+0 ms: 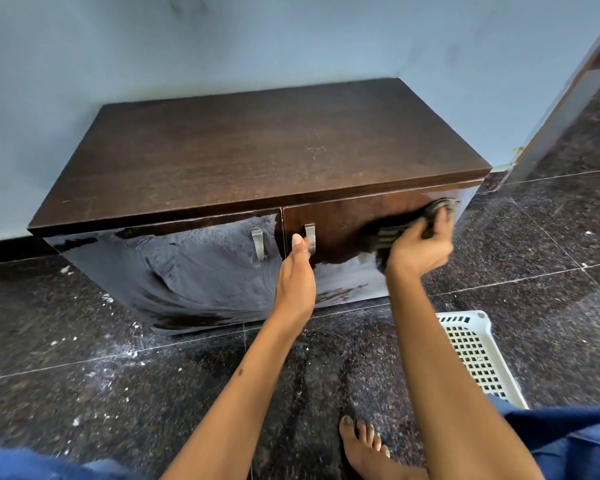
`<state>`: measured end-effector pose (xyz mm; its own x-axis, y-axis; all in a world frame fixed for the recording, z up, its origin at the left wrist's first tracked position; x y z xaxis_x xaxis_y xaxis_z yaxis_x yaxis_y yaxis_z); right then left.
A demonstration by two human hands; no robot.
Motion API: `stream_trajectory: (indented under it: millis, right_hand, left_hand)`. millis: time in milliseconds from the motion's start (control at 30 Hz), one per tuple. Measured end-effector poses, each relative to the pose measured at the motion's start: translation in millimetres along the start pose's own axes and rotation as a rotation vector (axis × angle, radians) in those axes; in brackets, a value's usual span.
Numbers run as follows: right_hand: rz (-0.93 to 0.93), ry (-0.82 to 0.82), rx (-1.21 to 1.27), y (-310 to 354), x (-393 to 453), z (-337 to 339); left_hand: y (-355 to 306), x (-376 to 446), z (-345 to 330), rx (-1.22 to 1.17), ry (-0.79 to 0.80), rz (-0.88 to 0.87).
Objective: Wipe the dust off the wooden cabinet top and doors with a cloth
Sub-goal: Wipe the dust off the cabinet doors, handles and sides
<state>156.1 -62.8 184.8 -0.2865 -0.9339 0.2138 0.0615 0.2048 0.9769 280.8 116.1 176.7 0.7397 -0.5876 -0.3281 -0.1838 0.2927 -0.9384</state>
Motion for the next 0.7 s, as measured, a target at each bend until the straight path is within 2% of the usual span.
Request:
stream_trajectory:
  millis: [33,67,167,200,267,333,367,433,500,567,600,700]
  right_hand:
    - [-0.056,-0.026,0.0,-1,9,0]
    - [-0.032,-0.034,-0.016,5,12,1]
    - [0.277,0.059,-0.053,27,-13,-1]
    - [0.318,0.095,-0.047,25,-22,-1]
    - [0.218,0.076,-0.036,10,-17,1]
    - [-0.052,-0.006,0.011,-11,8,4]
    - [-0.13,-0.037,0.01,-15,18,6]
    - [-0.057,-0.057,-0.039,-4,25,7]
    - [0.169,0.003,-0.055,14,12,5]
    - [0.275,0.074,-0.054,13,-5,4]
    - [0.247,0.071,-0.056,7,-4,6]
    - [-0.019,-0.021,-0.044,-10,31,14]
  left_hand:
    - [0,0,1,0.008,0.007,-0.004]
    - [1,0,1,0.013,0.01,-0.006]
    - [3,0,0,0.014,-0.012,-0.014]
    - [3,0,-1,0.011,-0.026,-0.017]
    - [4,0,-2,0.023,-0.046,-0.013]
    - [5,0,-2,0.044,-0.047,-0.01]
    - [5,0,-2,0.047,-0.043,-0.008]
    - [6,1,-2,0.052,-0.039,-0.005]
    - [7,1,-1,0.058,-0.043,-0.012]
    - [4,1,-1,0.036,-0.049,-0.029]
    - [3,1,0,0.017,-0.048,-0.033]
    - [0,2,4,-0.003,-0.02,-0.036]
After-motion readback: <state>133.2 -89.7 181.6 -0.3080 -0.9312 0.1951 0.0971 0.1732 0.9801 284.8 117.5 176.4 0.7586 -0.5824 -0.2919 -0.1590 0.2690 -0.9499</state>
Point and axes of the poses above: each hand's wrist, its own x-axis towards the middle knuckle, its own z-axis out of the back of the hand, y = z × x, the point moved 7 cm from there along x, towards the middle knuckle, and after that the axes turned 6 degrees about z, right-handed, at the moved point
